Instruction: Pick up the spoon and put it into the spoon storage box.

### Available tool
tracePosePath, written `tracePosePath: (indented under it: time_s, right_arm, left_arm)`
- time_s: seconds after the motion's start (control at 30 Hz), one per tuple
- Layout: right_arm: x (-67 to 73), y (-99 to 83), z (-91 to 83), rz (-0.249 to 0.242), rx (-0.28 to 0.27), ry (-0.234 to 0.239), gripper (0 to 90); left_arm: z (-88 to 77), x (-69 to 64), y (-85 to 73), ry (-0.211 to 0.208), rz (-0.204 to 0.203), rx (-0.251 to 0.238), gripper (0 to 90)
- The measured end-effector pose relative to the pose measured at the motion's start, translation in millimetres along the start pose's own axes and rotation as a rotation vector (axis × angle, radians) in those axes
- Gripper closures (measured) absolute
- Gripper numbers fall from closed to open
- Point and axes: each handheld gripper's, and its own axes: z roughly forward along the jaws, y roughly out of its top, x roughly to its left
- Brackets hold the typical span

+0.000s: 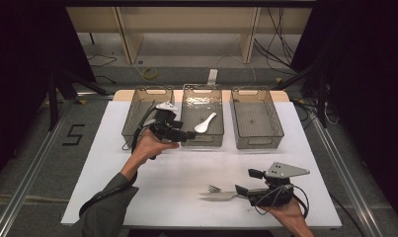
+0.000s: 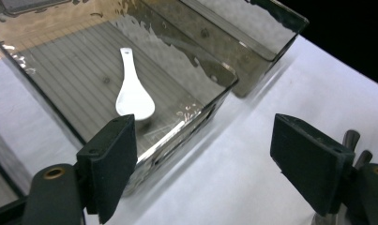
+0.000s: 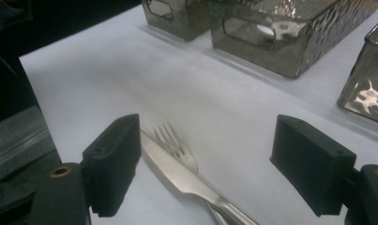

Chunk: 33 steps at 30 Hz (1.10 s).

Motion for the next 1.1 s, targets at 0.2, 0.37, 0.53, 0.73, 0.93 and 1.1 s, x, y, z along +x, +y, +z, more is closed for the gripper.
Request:
tracePosePath:
  time_s: [0.2,0.37,0.53,0.73,0.93,1.1]
  right_arm:
    - [2.2,3.9,5.7,-0.055,0.083,0.004,25.1]
    - [-2.9,5.7,8.7,-0.085,0.16,0.002,25.4]
    - [-9.6,8.7,11.5,-0.116,0.23,-0.002,25.5]
    - [-17.2,14.3,16.2,-0.145,0.286,0.004,25.7]
    - [-20.4,15.0,20.8,-0.153,0.323,0.009,25.8]
    - [-21.7,15.2,23.9,-0.157,0.346,0.015,25.8]
  left_arm:
    - [-9.8,-5.5,-17.8,0.013,0.03,-0.024,22.4]
    - [-23.2,-8.0,-33.5,0.014,0.023,-0.05,22.4]
    - [-35.4,-7.5,-49.0,0.044,0.016,-0.059,22.3]
    - [-42.3,-6.5,-63.3,0.071,0.013,-0.089,22.0]
    - [-47.9,-7.9,-69.7,0.064,-0.003,-0.131,21.7]
    - [-51.3,-6.0,-75.6,0.055,-0.019,-0.154,21.3]
